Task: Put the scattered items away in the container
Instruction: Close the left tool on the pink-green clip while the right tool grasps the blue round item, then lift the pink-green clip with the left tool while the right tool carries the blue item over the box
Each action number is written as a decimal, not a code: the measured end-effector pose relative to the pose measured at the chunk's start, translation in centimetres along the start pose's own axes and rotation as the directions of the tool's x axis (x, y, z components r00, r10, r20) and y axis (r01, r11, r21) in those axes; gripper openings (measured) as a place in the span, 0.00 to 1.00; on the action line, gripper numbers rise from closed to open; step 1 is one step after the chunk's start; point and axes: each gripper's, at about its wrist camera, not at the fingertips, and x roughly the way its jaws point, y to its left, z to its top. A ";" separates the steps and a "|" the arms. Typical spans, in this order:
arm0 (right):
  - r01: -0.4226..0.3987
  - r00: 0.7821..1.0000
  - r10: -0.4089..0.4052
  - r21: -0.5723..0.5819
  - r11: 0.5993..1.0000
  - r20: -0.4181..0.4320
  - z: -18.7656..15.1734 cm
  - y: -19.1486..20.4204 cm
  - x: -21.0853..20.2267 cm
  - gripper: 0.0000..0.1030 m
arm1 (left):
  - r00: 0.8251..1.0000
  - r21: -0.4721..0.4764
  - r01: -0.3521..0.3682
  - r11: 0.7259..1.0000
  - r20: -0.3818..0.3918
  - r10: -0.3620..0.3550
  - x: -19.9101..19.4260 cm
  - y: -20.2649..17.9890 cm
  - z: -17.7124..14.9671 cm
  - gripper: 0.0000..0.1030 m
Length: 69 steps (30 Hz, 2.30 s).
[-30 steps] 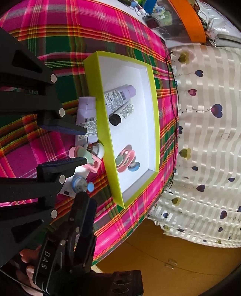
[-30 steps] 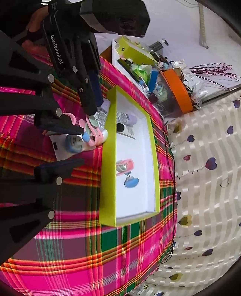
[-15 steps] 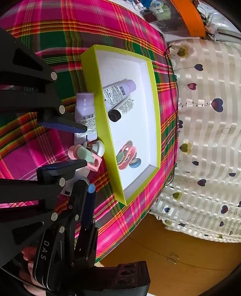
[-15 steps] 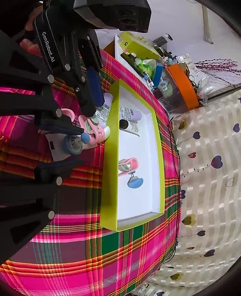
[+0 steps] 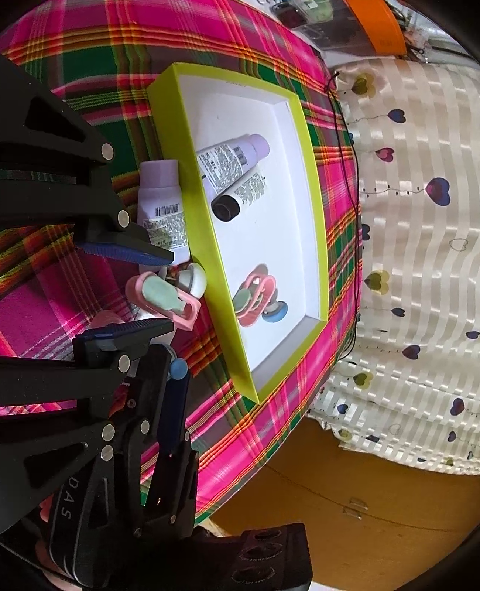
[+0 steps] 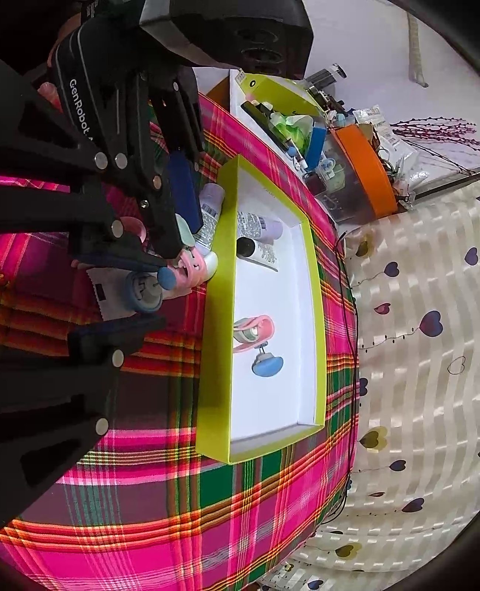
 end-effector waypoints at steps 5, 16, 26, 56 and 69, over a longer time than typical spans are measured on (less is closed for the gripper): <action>0.001 1.000 -0.002 0.003 1.000 0.013 0.0 0.0 -0.3 0.23 | 1.000 0.010 -0.008 1.000 -0.024 0.008 0.5 -0.3 0.0 0.30; 0.047 0.998 -0.047 0.013 0.999 0.035 -0.1 0.0 -0.7 0.23 | 0.998 0.007 -0.046 0.999 -0.042 0.046 1.0 -0.8 0.0 0.23; 0.095 0.993 -0.097 0.023 0.995 0.073 -0.1 -0.1 -1.4 0.23 | 0.997 0.009 -0.063 0.998 -0.039 0.063 1.1 -1.2 0.0 0.23; 0.121 0.980 -0.130 0.068 0.990 0.148 -0.1 -0.9 -2.9 0.23 | 0.994 0.042 -0.100 0.994 0.036 0.099 -1.3 -2.4 1.2 0.17; 0.131 0.968 -0.135 0.032 0.991 0.214 2.7 -0.5 -4.0 0.23 | 0.984 0.031 -0.148 0.988 0.100 0.144 -1.5 -2.0 4.6 0.17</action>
